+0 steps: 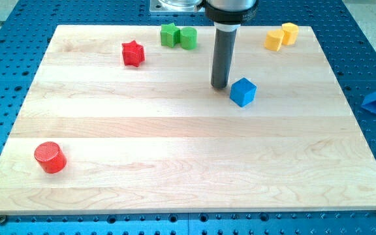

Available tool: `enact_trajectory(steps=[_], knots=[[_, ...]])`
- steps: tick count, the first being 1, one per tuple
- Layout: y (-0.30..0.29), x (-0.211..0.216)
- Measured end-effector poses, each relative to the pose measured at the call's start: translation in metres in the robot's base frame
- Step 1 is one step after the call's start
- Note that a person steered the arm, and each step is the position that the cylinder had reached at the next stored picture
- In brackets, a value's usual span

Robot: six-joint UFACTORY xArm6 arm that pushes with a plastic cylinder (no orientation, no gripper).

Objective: Move the blue cube to the bottom right side of the board

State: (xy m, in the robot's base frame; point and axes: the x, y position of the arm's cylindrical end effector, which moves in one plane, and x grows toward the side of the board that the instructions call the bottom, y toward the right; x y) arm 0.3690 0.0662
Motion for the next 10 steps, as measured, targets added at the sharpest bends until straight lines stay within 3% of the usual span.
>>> enact_trajectory(steps=[2, 4, 6, 7, 10], knots=[[0.039, 0.033], [0.023, 0.041], [0.028, 0.078], [-0.001, 0.063], [0.027, 0.011]])
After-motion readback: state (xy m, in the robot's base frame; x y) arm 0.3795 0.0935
